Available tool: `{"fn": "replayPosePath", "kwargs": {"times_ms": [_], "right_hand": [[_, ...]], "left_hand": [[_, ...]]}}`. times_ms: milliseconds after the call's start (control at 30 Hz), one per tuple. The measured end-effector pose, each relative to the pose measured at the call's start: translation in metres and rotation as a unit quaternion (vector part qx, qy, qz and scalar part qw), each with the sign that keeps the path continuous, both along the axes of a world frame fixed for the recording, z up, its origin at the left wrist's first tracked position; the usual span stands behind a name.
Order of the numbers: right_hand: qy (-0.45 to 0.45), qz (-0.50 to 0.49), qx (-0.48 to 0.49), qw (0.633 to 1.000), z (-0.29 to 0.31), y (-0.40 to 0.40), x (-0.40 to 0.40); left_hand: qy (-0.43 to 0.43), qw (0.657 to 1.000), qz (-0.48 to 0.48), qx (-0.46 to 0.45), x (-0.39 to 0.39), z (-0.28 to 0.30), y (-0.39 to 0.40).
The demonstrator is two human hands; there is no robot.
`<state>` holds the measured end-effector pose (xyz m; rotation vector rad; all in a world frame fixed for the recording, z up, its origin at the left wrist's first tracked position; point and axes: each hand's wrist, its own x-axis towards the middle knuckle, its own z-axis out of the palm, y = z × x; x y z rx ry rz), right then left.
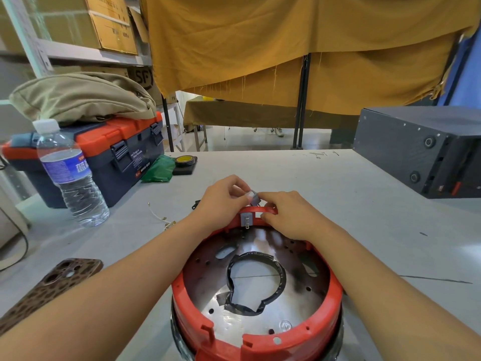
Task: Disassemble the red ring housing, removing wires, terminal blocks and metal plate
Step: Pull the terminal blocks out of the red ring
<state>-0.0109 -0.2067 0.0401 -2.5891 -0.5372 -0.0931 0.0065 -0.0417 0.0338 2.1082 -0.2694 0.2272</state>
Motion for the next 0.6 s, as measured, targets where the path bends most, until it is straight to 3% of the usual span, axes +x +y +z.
{"fn": "replayPosePath", "kwargs": {"times_ms": [300,600], "right_hand": [[0.028,-0.013,-0.037,0.999,0.002,0.001,0.001],[0.039,-0.002,-0.026,0.999,0.002,-0.001,0.001]], "left_hand": [[0.01,0.992,0.052,-0.115,0.0,0.006,0.006],[-0.004,0.999,0.049,0.008,0.023,0.014,0.037]]}}
